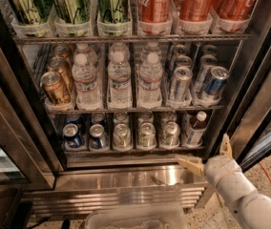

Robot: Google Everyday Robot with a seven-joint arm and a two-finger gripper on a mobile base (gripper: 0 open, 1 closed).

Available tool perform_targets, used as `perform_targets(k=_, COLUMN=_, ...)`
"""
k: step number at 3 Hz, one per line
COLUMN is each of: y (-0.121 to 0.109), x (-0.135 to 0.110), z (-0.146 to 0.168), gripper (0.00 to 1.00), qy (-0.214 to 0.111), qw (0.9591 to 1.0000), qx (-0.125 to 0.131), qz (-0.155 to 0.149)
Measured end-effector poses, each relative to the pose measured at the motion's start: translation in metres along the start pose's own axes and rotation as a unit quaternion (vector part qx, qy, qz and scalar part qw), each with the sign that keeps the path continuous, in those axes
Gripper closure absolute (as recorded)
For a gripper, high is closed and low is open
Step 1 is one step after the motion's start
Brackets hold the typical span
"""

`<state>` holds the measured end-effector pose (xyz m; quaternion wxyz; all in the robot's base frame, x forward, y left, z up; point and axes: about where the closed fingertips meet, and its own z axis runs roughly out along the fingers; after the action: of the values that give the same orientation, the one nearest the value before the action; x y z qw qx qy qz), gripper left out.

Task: Pick blue plastic bottle from bottom shelf of fridge

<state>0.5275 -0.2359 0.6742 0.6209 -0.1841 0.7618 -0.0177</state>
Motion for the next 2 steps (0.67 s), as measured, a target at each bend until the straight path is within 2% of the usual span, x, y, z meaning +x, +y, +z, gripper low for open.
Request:
perform_targets(k=1, y=-0.0052, x=0.0032, z=0.0093, gripper=0.14, qy=-0.004, qw=0.9999, qx=0.012, qz=0.007)
perform_targets(k=2, y=-0.0086, x=0.0084, z=0.0175, gripper=0.23, qy=-0.003, qw=0.9997, qx=0.022, qz=0.011)
